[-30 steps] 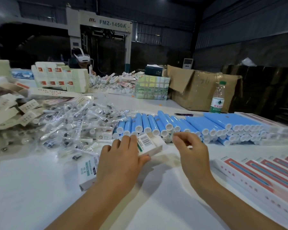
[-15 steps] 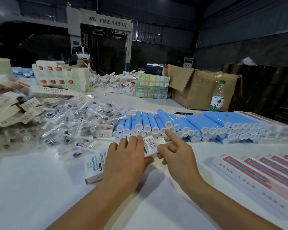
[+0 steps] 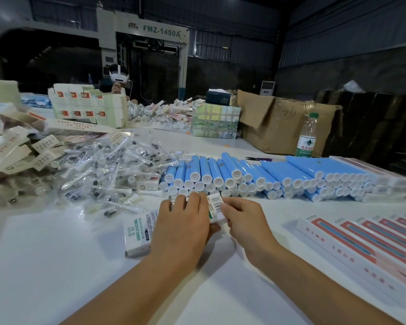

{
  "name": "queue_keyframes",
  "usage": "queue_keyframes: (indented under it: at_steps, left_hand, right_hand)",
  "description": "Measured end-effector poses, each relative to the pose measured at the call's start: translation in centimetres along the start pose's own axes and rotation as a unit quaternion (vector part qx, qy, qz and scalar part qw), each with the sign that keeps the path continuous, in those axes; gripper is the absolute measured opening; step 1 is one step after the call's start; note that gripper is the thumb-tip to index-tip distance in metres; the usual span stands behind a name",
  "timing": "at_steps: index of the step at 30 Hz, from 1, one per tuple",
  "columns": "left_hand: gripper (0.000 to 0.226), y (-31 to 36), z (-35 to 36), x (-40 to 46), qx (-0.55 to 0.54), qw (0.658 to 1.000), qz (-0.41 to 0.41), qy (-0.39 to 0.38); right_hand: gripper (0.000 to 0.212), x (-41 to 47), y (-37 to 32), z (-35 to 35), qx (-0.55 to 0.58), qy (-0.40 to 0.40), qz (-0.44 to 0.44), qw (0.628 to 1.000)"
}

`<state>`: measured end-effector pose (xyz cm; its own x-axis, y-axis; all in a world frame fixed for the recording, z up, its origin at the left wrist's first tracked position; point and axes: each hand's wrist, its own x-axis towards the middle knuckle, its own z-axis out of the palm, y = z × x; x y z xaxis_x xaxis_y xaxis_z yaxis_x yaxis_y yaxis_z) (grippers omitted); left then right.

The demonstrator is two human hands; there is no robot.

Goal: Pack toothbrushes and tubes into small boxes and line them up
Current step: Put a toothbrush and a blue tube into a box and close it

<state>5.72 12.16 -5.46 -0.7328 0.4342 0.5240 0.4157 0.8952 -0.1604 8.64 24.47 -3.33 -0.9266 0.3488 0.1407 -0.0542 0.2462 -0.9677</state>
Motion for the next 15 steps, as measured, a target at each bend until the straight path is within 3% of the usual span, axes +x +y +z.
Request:
queue_keyframes:
  at_steps: [3,5,7,9,11,12,13,15]
  left_hand:
    - [0.069,0.0,0.0,0.1,-0.009,1.0,-0.009,0.009]
    - [0.069,-0.1,-0.2,0.3,-0.017,0.999,-0.026,0.018]
    - [0.07,-0.5,-0.4,0.5,-0.026,0.998,-0.045,0.029]
    - [0.071,-0.7,-0.5,0.4,-0.033,0.997,-0.051,0.041]
    - [0.071,-0.5,-0.4,0.3,-0.04,0.997,-0.041,0.049]
    - [0.07,-0.3,-0.4,0.3,-0.045,0.997,-0.033,0.047]
    - [0.068,-0.2,-0.3,0.3,-0.049,0.997,-0.026,0.045]
    - [0.067,0.0,-0.4,0.3,-0.054,0.998,-0.018,0.035]
  right_hand:
    - [0.025,-0.2,-0.3,-0.3,-0.019,-0.019,-0.033,0.999]
    - [0.016,0.2,-0.5,-0.9,-0.139,0.05,-0.115,0.982]
    - [0.054,0.7,-0.1,-1.5,-0.15,0.114,-0.117,0.975]
    - [0.067,1.1,-0.4,-1.5,0.089,0.075,0.045,0.992]
    - [0.06,1.3,-0.4,-0.9,0.346,-0.048,0.209,0.913]
    - [0.053,1.3,-0.4,-0.7,0.399,-0.089,0.233,0.883]
    - [0.045,1.2,-0.2,-0.6,0.412,-0.108,0.224,0.876]
    - [0.021,1.2,0.0,-0.2,0.388,-0.099,0.165,0.901]
